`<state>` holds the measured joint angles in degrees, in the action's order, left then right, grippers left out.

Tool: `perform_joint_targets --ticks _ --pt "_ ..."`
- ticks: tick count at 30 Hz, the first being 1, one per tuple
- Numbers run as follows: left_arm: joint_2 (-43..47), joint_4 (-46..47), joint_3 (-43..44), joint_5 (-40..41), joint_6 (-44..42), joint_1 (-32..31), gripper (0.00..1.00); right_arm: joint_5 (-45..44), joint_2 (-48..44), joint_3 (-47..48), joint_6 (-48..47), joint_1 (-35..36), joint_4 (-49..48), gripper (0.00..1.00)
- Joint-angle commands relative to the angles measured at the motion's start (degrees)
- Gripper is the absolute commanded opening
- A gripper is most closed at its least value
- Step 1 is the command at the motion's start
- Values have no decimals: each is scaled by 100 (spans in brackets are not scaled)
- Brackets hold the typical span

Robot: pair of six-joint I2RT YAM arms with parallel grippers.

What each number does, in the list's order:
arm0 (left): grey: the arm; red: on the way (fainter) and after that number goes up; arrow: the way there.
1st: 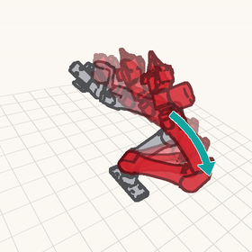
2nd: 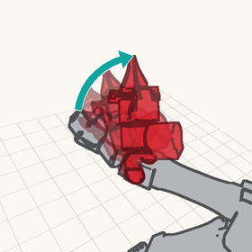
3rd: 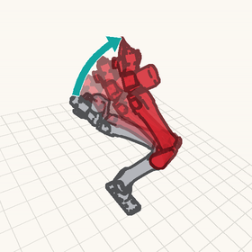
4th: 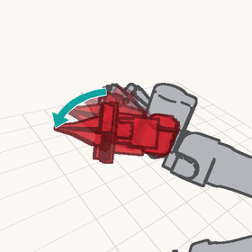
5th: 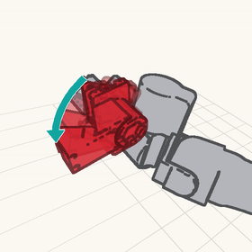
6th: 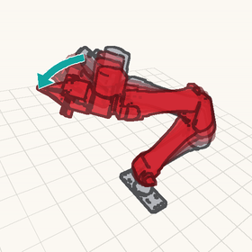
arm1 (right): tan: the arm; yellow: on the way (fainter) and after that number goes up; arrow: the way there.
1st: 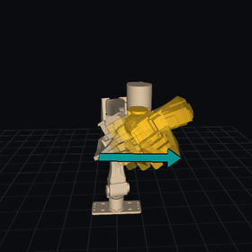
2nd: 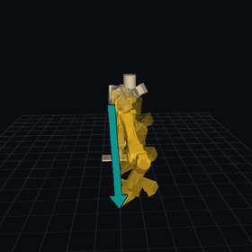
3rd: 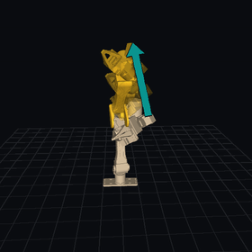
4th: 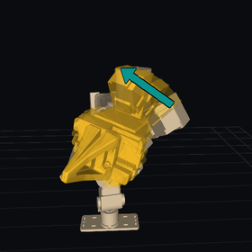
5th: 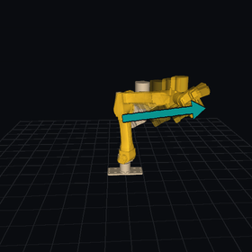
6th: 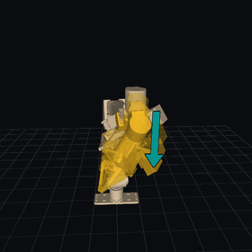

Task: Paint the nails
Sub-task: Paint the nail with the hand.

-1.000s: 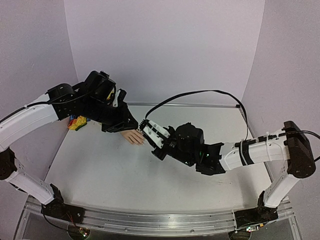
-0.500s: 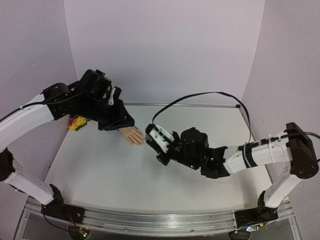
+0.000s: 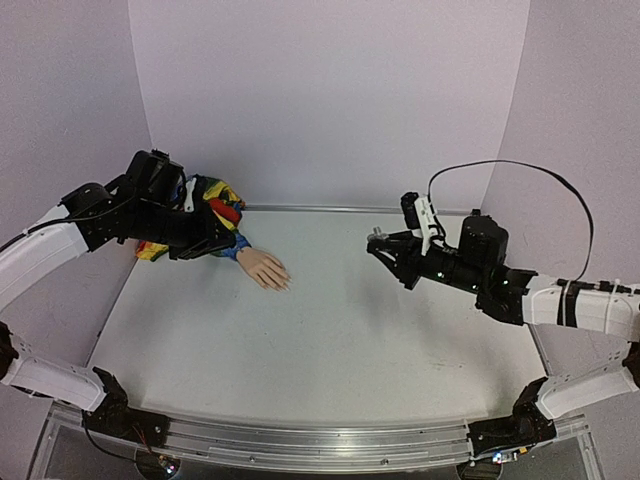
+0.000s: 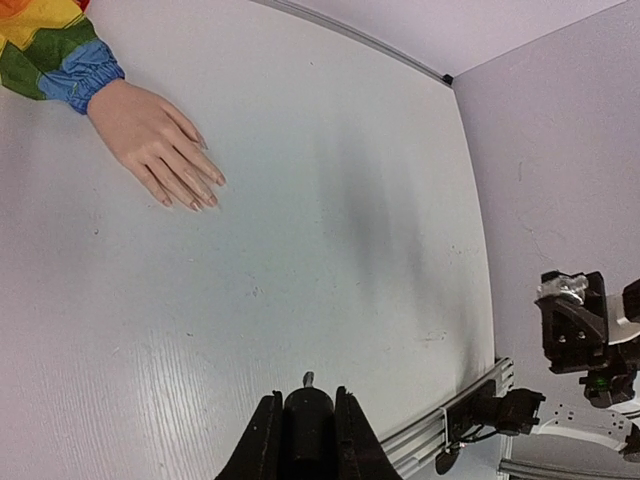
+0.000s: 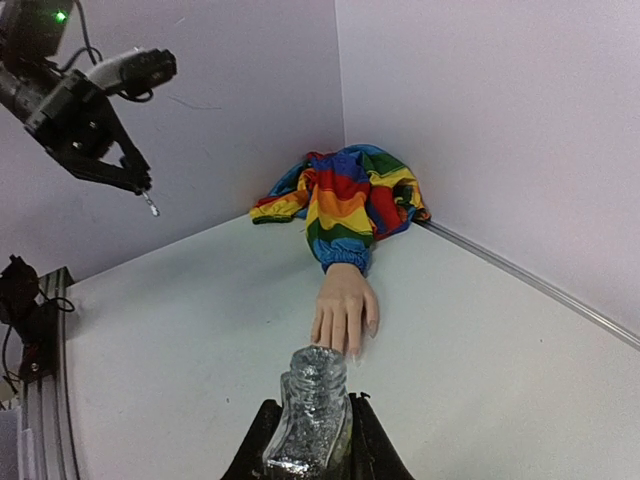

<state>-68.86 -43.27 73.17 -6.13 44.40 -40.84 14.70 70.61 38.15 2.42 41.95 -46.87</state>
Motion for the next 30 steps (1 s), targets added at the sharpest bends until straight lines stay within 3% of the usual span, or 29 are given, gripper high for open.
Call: perform_joint_targets --ticks 1,7,15,20,24,30 --pt "19 991 -522 -646 -521 591 0 1461 -460 -110 504 -636 12 0" --pt "-325 2191 -1141 -1267 -1230 1071 0 1685 -603 -123 134 -728 374 0" --pt "-1361 2184 -873 -1577 -2805 1303 0 1787 -656 -75 -438 -732 694 0" --pt "-2023 2333 -807 -1277 -3200 1342 0 1746 -579 -106 -423 -728 692 0" --pt "-2461 3036 -948 -1486 -3339 1337 0 1615 -671 -149 -529 -728 742 0" --pt "-3005 3222 -723 -1732 -3928 1342 0 1417 -695 -187 -738 -730 794 0"
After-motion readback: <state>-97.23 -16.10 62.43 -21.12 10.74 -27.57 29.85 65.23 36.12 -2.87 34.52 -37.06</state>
